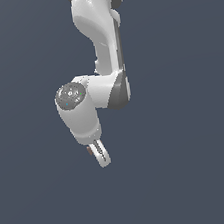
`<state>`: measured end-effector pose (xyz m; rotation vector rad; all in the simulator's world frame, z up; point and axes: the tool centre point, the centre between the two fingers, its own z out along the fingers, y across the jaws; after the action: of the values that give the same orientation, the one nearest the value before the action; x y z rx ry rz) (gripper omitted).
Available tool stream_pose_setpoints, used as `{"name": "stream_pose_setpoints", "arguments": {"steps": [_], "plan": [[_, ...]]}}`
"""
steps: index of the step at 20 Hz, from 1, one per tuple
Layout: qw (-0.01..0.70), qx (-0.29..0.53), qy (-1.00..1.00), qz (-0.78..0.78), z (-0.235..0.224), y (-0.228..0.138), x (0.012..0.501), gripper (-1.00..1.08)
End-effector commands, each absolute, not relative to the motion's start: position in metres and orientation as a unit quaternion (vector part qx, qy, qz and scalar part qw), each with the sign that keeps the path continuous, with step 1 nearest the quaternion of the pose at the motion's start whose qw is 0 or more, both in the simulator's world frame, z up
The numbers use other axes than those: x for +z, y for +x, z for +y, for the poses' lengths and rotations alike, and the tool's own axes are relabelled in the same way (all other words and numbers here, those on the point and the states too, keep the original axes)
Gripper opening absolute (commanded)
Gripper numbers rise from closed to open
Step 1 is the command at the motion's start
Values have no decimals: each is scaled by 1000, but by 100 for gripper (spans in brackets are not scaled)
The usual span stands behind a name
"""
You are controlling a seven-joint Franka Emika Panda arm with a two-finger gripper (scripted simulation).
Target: Pick up the object and move it to a goal position.
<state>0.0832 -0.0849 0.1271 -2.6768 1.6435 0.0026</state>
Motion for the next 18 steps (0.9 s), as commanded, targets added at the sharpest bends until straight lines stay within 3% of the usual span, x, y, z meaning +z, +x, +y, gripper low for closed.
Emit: {"name": "stream_pose_setpoints", "arguments": {"steps": [1, 18], "plan": [[1, 0, -852, 524, -90, 80, 155, -100], [0, 0, -852, 524, -122, 57, 348, -100]]}}
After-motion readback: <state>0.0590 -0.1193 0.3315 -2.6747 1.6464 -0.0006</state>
